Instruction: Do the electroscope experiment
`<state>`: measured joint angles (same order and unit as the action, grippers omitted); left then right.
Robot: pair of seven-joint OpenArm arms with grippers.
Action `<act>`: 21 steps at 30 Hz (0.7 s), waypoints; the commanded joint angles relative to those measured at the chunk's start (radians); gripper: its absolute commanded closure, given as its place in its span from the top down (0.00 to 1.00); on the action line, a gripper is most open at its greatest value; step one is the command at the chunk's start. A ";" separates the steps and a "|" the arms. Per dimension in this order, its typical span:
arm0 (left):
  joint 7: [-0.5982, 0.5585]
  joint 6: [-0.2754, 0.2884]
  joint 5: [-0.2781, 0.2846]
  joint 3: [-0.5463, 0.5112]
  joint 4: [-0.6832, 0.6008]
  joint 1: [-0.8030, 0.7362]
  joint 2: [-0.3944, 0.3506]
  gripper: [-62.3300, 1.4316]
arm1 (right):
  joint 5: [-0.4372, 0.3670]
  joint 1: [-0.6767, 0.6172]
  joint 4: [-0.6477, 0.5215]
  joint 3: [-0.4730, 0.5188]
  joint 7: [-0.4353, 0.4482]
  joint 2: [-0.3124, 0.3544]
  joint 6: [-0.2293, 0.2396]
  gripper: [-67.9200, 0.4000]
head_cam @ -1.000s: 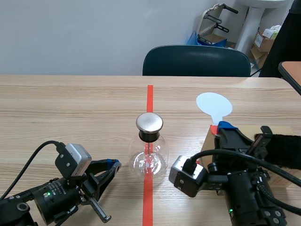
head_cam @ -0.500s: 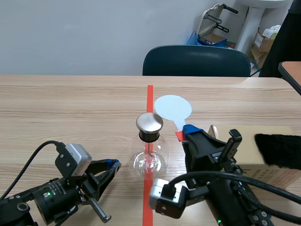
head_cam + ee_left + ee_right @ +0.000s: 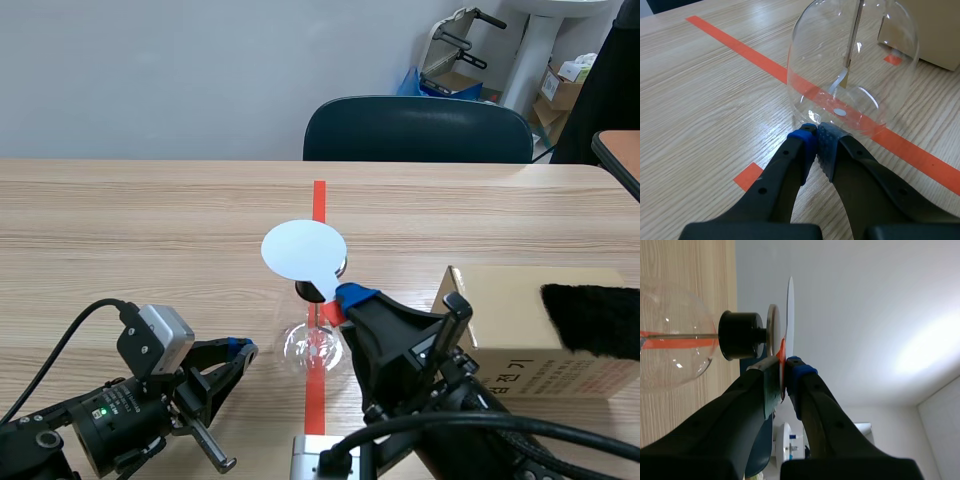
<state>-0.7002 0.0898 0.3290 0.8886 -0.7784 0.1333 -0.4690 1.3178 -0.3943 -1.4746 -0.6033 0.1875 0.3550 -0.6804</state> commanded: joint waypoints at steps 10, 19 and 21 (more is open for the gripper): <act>-0.013 0.002 -0.001 -0.005 -0.013 0.008 0.000 0.07 | 0.000 0.006 -0.021 0.008 -0.027 0.002 -0.014 0.03; -0.013 0.002 -0.001 -0.005 -0.013 0.008 0.000 0.07 | 0.000 0.006 -0.021 0.008 -0.212 0.002 -0.014 0.03; -0.013 0.002 -0.001 -0.005 -0.013 0.008 0.000 0.07 | 0.000 0.006 -0.021 0.008 -0.262 0.002 -0.014 0.03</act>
<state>-0.7002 0.0898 0.3290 0.8886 -0.7784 0.1333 -0.4690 1.3170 -0.3943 -1.4746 -0.6037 -0.0669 0.3550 -0.6804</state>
